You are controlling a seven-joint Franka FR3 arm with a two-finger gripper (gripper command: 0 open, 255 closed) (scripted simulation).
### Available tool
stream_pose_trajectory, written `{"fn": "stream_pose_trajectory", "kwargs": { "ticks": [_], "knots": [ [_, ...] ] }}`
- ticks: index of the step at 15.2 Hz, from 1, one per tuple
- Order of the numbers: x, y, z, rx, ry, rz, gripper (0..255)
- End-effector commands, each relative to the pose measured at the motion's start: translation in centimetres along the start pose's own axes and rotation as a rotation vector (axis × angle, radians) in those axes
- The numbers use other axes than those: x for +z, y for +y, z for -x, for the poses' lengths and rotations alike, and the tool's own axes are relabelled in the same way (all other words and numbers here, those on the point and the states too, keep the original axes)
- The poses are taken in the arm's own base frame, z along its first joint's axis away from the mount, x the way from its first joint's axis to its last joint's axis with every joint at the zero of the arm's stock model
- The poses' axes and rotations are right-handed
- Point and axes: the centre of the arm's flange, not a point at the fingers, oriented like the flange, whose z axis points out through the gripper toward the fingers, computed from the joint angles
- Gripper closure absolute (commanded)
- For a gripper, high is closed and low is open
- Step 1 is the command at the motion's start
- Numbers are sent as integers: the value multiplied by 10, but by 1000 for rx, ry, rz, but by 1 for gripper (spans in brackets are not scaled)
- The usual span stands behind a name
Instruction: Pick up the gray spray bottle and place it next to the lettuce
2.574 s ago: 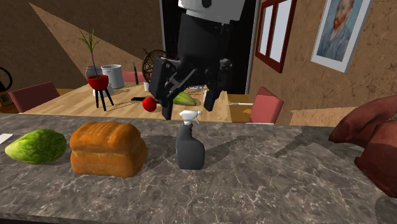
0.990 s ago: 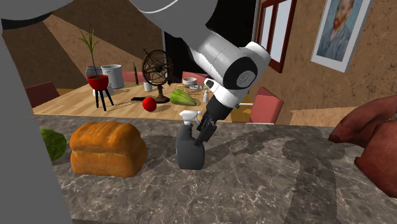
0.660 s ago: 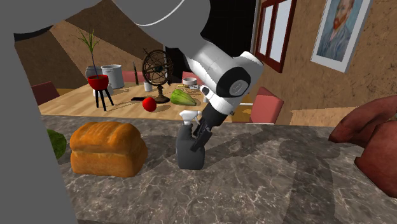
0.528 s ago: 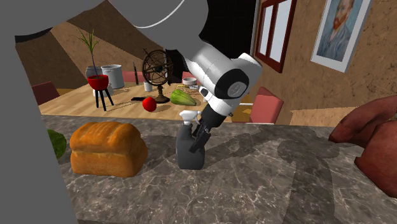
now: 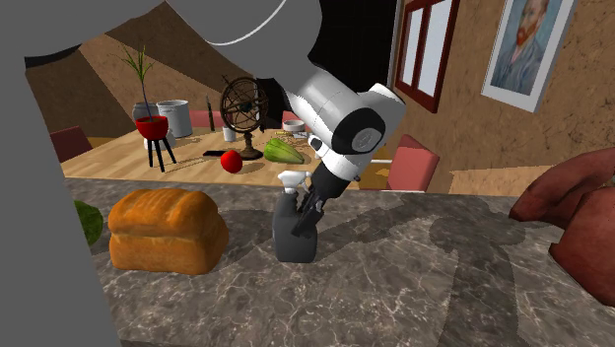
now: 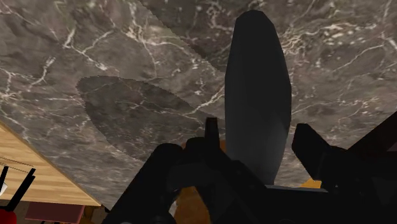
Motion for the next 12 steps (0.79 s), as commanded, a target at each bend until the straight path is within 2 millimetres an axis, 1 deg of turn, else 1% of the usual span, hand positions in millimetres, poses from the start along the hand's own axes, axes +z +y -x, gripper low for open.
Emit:
{"fn": "stream_pose_trajectory", "kwargs": {
  "ticks": [1,9,12],
  "knots": [
    [0,0,0,0,0,0,255],
    [0,0,0,0,0,0,255],
    [-13,0,-8,0,0,0,255]
  ]
}}
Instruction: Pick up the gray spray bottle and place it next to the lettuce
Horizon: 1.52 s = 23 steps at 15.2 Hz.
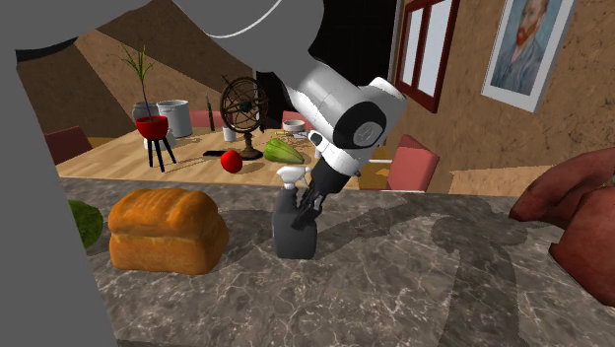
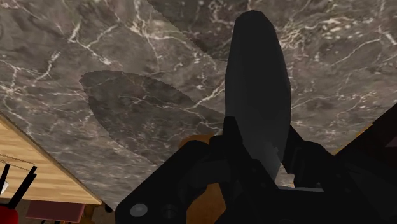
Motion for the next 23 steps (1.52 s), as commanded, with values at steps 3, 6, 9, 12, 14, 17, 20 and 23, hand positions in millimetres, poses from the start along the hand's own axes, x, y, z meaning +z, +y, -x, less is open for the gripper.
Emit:
{"fn": "stream_pose_trajectory", "kwargs": {
  "ticks": [3,6,9,12,14,17,20,23],
  "knots": [
    [-18,-1,-11,0,0,0,255],
    [-32,-1,-19,0,0,0,255],
    [-45,-1,-27,0,0,0,255],
    [-59,-2,-35,0,0,0,255],
    [-68,-2,-41,0,0,0,255],
    [-81,-2,-49,0,0,0,255],
    [-95,-2,-57,0,0,0,255],
    [-109,-2,-65,0,0,0,255]
  ]
}}
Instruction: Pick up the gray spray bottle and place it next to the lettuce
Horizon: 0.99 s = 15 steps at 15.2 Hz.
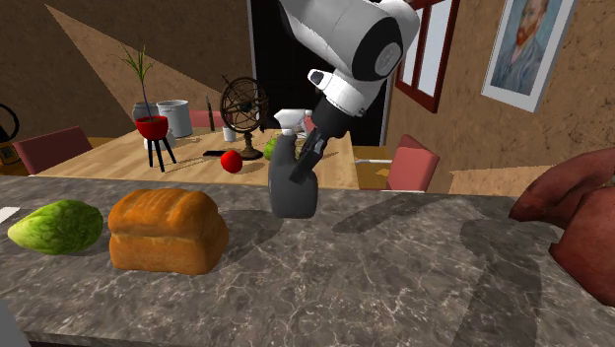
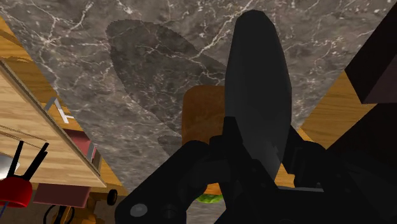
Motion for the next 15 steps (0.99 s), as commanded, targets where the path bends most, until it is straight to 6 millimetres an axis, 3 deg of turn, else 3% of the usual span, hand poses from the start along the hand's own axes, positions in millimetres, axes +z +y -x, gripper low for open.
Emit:
{"fn": "stream_pose_trajectory", "kwargs": {
  "ticks": [1,15],
  "knots": [
    [-10,1,-5,0,0,0,255],
    [-73,1,-44,0,0,0,255]
  ]
}}
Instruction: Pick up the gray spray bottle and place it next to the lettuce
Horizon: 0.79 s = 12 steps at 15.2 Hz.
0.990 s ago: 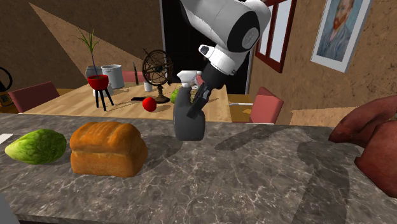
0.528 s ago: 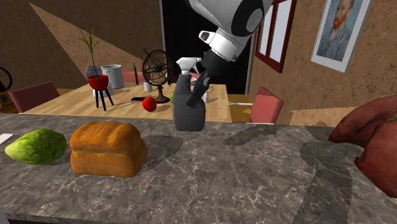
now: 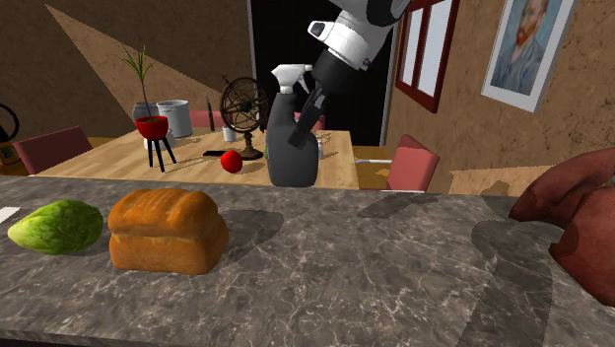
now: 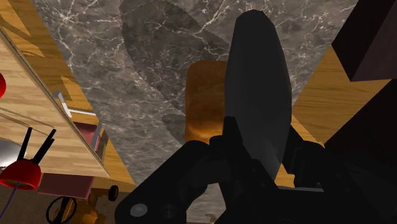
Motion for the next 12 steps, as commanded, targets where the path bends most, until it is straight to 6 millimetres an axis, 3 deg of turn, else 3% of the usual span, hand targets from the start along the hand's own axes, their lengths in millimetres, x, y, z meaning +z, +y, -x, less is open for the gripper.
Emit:
{"fn": "stream_pose_trajectory", "kwargs": {
  "ticks": [1,12],
  "knots": [
    [-9,0,-5,0,0,0,255],
    [-59,0,-35,0,0,0,255]
  ]
}}
